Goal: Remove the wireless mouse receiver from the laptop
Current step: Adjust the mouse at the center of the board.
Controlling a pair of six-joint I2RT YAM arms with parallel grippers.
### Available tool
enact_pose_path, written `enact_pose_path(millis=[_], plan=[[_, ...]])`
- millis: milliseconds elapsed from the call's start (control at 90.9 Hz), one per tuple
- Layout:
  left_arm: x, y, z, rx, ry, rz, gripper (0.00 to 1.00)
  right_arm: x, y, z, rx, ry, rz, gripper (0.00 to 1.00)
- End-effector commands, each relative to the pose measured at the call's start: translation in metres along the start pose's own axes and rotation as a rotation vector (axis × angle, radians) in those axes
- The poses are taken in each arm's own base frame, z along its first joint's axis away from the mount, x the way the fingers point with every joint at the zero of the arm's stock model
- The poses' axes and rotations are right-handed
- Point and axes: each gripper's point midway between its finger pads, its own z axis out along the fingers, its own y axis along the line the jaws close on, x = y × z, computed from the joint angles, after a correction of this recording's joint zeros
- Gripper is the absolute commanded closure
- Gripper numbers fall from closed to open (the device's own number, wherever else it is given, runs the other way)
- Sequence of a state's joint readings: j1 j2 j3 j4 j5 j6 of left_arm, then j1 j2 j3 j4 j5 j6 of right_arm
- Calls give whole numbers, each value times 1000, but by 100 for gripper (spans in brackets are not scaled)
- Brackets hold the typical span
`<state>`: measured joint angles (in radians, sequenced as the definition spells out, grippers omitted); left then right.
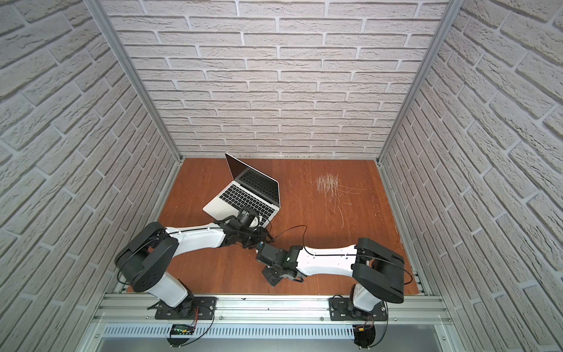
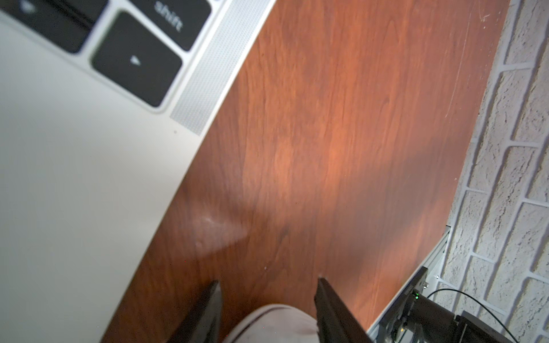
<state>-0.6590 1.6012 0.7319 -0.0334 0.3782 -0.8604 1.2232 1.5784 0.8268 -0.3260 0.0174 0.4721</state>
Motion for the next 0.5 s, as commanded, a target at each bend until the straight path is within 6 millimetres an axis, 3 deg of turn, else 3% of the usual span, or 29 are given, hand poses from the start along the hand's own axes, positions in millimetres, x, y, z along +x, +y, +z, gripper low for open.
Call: enact_pose_path(millis=[0,231,484], plan=[[17,18,0,-61,31,-17,47,-5,-10,-7,30,-23,14,97],[17,20,-3,-73,12,-26,44,-8,-1,-8,-22,-39,8,97],[11,21,-22,-99,-56,-35,32,-13,5,-6,-56,-58,10,97]])
